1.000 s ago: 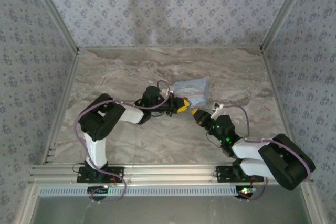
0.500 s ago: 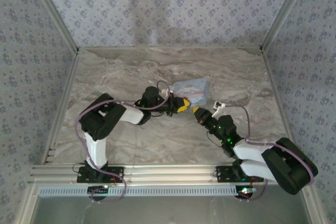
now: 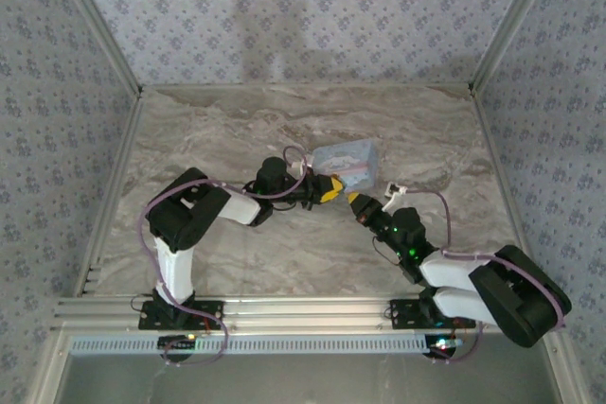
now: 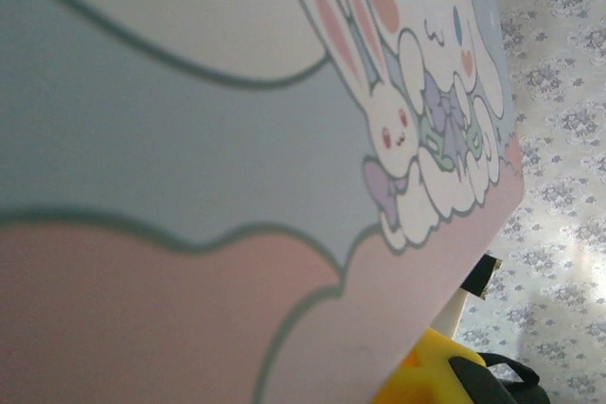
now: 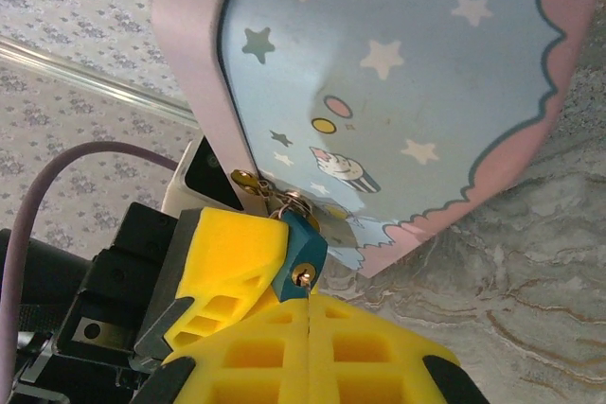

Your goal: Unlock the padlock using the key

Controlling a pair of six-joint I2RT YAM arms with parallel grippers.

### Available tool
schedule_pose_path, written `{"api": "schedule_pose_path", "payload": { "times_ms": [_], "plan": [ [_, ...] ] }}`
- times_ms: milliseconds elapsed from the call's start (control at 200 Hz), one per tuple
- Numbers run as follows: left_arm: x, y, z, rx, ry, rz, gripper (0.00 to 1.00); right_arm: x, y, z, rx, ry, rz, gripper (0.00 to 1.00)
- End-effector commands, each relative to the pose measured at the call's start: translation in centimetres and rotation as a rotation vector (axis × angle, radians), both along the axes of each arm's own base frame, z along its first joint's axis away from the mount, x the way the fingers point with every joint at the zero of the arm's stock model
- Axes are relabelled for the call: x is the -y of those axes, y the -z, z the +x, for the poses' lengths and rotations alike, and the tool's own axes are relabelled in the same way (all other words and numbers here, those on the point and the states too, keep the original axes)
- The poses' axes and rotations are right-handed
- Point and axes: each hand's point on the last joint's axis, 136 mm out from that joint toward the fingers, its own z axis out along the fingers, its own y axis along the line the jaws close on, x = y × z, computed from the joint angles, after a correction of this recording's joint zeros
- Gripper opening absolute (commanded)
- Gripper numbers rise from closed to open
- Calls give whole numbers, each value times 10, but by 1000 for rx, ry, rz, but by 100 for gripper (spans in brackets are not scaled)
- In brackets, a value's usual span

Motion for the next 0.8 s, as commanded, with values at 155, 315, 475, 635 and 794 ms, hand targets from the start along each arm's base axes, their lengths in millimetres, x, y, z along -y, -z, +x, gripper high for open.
{"api": "schedule_pose_path", "payload": {
  "times_ms": [155, 315, 475, 635, 794],
  "plan": [
    [9, -21, -7, 37, 28, -81, 0, -2, -15, 9, 51, 19, 33, 0],
    [9, -22, -8, 34, 31, -85, 0, 2, -15, 8, 61, 31, 32, 0],
    [9, -22, -7, 30, 31, -89, 0, 9, -17, 5, 70, 30, 25, 0],
    [5, -26, -2, 35, 20, -97, 0, 16, -12, -2, 55, 27, -3, 0],
    [5, -31, 0, 37, 25, -105, 0, 17, -11, -8, 48, -16, -14, 0]
  ]
}}
